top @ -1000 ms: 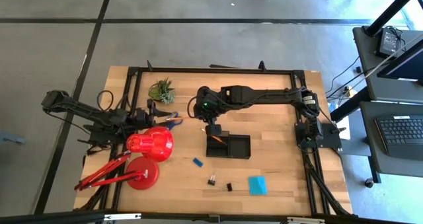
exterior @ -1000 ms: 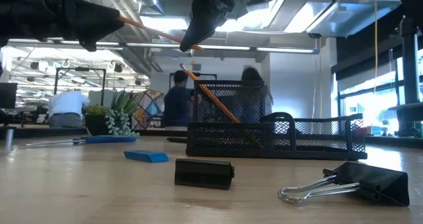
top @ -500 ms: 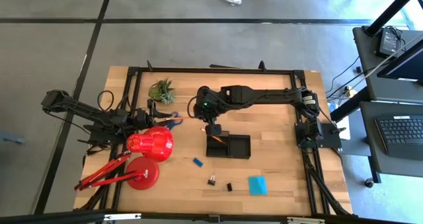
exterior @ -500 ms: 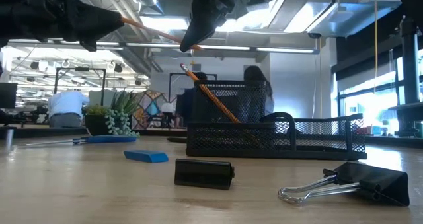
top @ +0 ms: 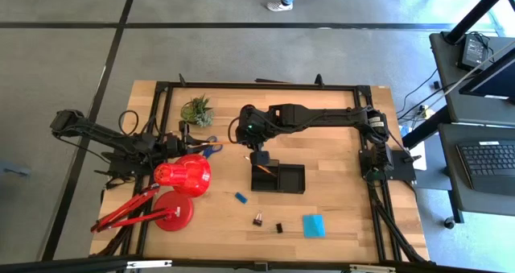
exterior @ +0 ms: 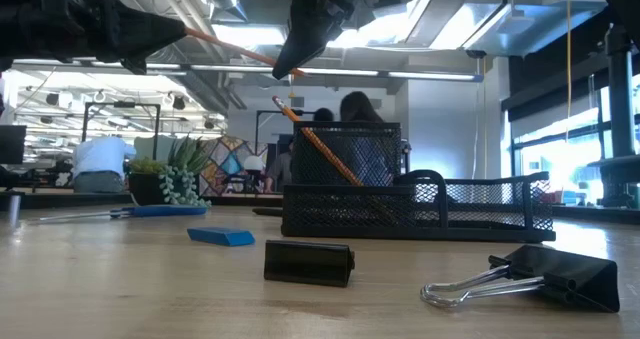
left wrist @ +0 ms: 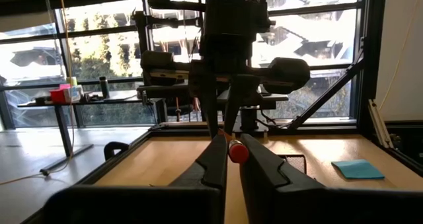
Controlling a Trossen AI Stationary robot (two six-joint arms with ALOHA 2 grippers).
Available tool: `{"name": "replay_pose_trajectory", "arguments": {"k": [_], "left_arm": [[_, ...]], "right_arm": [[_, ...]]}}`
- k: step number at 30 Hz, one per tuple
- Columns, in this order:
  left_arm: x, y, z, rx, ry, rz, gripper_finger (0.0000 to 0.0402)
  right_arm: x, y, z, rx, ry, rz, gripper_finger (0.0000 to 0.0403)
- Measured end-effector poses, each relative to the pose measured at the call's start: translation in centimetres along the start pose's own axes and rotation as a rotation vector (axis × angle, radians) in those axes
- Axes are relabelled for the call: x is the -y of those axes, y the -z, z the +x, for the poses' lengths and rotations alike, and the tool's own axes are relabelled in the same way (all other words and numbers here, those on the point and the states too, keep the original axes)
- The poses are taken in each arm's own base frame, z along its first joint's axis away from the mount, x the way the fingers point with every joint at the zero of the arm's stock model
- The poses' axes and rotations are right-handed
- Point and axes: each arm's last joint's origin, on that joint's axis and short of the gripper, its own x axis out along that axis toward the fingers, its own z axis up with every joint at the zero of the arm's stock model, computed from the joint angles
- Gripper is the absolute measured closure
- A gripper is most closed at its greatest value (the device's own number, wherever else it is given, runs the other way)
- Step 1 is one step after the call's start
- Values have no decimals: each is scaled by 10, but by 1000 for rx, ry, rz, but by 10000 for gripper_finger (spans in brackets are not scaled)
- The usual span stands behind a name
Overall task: Pick and place office supplies into organizer
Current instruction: Put the orange pencil into the black desk organizer
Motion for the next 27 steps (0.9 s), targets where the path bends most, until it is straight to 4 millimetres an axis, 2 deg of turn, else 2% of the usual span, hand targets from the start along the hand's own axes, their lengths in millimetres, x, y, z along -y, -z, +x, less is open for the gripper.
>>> {"name": "replay_pose_trajectory", "arguments": {"k": [5, 12, 14, 17, 21, 27], "left_arm": [[0, 0, 0, 2, 7, 0, 381], [0, 0, 0, 1, 12, 0, 381], [0, 0, 0, 1, 12, -3, 381], [0, 0, 0, -1, 12, -18, 381], [1, 1, 0, -5, 21, -17, 381], [2, 1, 0, -2, 63, -62, 381]], "right_arm": [[0, 0, 0, 4, -4, -4, 352], [0, 0, 0, 1, -5, -2, 272], [-1, 3, -3, -56, -1, 0, 246], [-1, 5, -23, -195, 58, 12, 215], [-3, 2, -48, -260, 78, 88, 191], [-14, 8, -76, -240, -174, 85, 182]]}}
